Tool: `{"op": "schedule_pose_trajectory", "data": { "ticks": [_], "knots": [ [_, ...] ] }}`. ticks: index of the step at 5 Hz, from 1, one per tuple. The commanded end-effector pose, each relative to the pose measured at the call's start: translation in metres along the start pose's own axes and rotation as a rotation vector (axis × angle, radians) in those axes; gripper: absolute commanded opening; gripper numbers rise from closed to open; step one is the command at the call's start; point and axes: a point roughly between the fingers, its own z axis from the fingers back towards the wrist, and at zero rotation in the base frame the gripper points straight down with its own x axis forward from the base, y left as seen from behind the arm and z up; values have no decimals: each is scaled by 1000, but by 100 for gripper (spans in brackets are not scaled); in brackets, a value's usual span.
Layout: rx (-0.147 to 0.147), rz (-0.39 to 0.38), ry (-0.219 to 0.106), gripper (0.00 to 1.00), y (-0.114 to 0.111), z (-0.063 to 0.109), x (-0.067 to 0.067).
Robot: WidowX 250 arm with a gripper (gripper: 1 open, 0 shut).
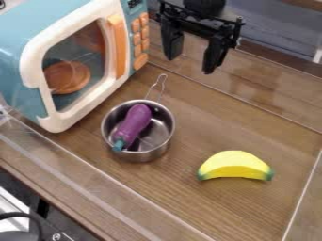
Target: Put the banana in the silver pot
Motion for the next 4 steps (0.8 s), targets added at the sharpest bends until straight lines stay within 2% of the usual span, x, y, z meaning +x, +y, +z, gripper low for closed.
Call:
{"op": "schedule_pose_trajectory", "data": {
  "ticks": [1, 2, 4],
  "knots": [
    [0, -151, 76, 100, -5, -22, -8],
    [2, -392, 114, 100, -23, -44, -22],
    [36, -833, 87, 100, -53, -67, -41]
  ]
}}
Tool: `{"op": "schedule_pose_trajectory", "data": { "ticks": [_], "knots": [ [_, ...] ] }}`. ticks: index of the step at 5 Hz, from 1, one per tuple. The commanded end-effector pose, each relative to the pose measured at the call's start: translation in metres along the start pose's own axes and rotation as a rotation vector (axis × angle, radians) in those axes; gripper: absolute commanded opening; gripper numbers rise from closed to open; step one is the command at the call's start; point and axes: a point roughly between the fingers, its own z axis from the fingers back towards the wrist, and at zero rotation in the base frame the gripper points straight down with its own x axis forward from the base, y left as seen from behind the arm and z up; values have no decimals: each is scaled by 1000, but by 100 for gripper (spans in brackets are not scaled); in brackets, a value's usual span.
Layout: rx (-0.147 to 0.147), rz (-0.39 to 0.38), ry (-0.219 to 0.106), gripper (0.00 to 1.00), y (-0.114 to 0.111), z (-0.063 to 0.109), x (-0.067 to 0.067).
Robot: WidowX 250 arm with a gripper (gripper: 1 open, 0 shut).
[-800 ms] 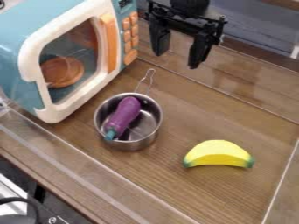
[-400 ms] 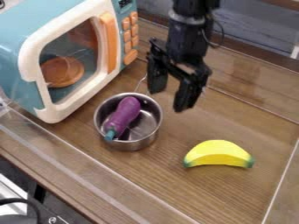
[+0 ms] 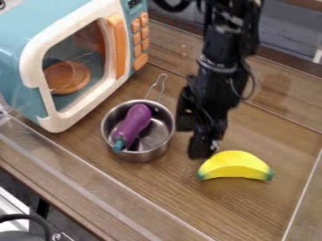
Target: Put the banana in the silver pot
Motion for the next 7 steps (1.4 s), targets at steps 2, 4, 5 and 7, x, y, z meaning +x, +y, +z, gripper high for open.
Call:
{"op": "schedule_pose_trajectory", "data": {
  "ticks": [2, 4, 5, 7],
  "knots": [
    [99, -266, -44, 100, -13, 3, 14],
    [128, -298, -53, 100, -16, -1, 19],
    [137, -303, -57, 100, -17, -3, 21],
    [145, -300, -67, 100, -18, -7, 25]
  ]
}}
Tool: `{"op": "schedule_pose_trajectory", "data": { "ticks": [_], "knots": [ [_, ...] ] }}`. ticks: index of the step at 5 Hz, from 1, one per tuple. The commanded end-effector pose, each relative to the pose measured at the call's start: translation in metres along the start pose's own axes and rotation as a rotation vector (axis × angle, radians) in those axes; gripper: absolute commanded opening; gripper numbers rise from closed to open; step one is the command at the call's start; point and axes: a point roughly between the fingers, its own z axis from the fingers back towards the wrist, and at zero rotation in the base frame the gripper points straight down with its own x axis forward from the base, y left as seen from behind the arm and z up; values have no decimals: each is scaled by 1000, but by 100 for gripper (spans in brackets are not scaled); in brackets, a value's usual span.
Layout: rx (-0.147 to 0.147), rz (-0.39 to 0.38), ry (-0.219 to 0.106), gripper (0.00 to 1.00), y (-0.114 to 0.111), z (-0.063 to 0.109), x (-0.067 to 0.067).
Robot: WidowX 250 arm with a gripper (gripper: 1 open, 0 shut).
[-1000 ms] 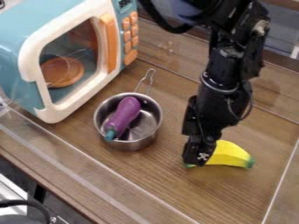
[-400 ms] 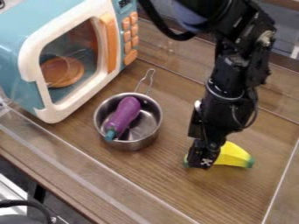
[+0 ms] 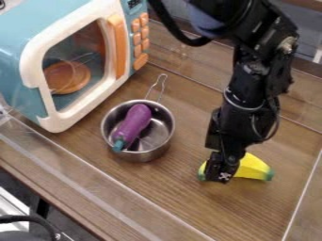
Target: Put the banana in the silver pot
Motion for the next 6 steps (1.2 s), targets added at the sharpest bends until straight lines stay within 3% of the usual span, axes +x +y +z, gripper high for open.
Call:
{"op": "schedule_pose_trajectory", "data": {
  "ticks": [1, 6],
  "knots": [
    [27, -10, -23, 100, 1, 5, 5],
    [41, 42, -53, 100, 0, -3, 11]
  ]
}}
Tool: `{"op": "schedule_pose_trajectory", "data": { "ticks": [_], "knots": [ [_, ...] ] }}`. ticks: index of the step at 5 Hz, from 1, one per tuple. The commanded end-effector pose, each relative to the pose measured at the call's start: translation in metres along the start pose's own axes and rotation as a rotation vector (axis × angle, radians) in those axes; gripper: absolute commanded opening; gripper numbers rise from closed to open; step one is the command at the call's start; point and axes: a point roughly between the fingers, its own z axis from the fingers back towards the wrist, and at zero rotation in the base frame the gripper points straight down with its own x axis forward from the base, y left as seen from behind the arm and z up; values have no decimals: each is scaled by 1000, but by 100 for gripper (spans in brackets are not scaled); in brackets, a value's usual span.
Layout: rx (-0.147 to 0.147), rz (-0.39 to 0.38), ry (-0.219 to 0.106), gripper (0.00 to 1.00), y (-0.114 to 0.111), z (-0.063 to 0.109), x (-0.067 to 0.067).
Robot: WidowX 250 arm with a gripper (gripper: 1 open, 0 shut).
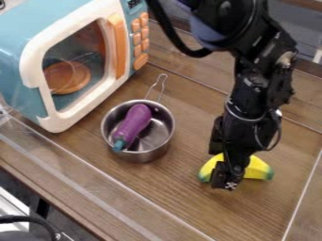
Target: Put the banana in the silver pot
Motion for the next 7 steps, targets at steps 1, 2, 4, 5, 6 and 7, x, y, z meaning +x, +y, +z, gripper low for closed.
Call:
{"op": "schedule_pose_trajectory", "data": {
  "ticks": [1, 2, 4, 5, 6, 7],
  "knots": [
    [19, 2, -24, 100, 0, 4, 4],
    [20, 14, -31, 100, 0, 3, 4],
    [22, 31, -42, 100, 1, 0, 5],
    [23, 37, -46, 0, 2, -2, 6],
    [24, 43, -47, 0, 3, -2, 7],
    [25, 55, -45, 0, 3, 3, 5]
  ]
}}
